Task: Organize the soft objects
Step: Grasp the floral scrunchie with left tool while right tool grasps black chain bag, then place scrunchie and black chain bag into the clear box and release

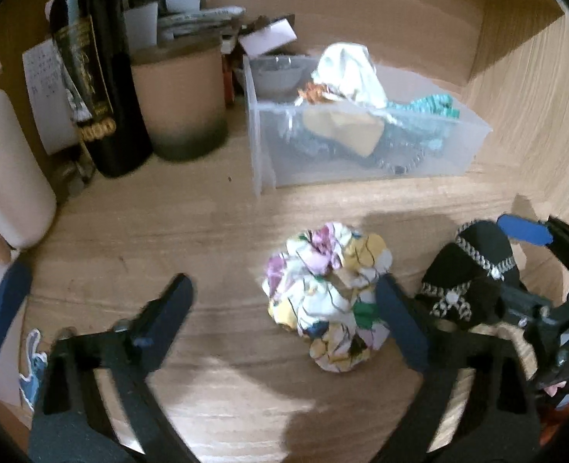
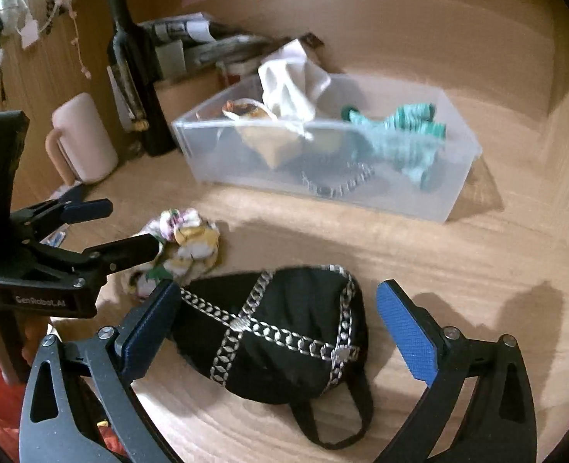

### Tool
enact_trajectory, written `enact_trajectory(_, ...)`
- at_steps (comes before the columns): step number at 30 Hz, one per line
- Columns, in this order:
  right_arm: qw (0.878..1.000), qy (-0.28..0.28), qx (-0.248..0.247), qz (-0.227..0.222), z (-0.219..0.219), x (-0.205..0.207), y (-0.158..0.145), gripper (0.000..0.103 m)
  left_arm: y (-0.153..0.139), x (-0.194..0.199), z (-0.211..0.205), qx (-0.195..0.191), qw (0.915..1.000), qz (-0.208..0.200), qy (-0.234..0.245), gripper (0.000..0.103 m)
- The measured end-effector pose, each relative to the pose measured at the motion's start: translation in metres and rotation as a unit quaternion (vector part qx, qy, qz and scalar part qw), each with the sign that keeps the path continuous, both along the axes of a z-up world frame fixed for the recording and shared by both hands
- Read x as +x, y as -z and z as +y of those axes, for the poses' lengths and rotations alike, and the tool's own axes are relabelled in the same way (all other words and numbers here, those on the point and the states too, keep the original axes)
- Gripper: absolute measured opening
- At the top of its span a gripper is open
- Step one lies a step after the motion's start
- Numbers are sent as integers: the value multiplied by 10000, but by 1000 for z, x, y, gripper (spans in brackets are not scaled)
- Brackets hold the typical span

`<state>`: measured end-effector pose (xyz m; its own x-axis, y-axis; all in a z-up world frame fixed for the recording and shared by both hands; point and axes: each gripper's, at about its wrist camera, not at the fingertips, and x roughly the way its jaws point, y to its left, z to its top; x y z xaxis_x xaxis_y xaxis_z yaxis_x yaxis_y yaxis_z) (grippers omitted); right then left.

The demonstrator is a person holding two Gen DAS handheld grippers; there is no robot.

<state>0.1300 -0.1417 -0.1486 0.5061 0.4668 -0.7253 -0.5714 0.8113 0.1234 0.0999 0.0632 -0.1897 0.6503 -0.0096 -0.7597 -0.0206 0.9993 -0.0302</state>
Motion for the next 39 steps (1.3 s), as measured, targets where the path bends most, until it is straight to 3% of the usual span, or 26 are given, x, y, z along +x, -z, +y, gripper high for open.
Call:
enact_trajectory(5,9999,-66,8,106,-1,1,3,95,8,3,-1,-118,9998,175,52,59)
enact_trajectory(12,9992,-153,123,337,1,-1,12,61,9,7,-1,-224,9995,170,114,25)
enact_trajectory(14,9992,-158,148,327,2,-2,13,56,8,8,-2,-269,9994,160,148,21)
enact_trajectory(21,9994,-126,236,208,-2,-1,4,22,-7,6,-8,-152,9996,-108,228,14)
enact_trajectory(39,9944,300,557,-843,-29,18,-56,18,-85,23,-29,52,9916,-1227,418,14)
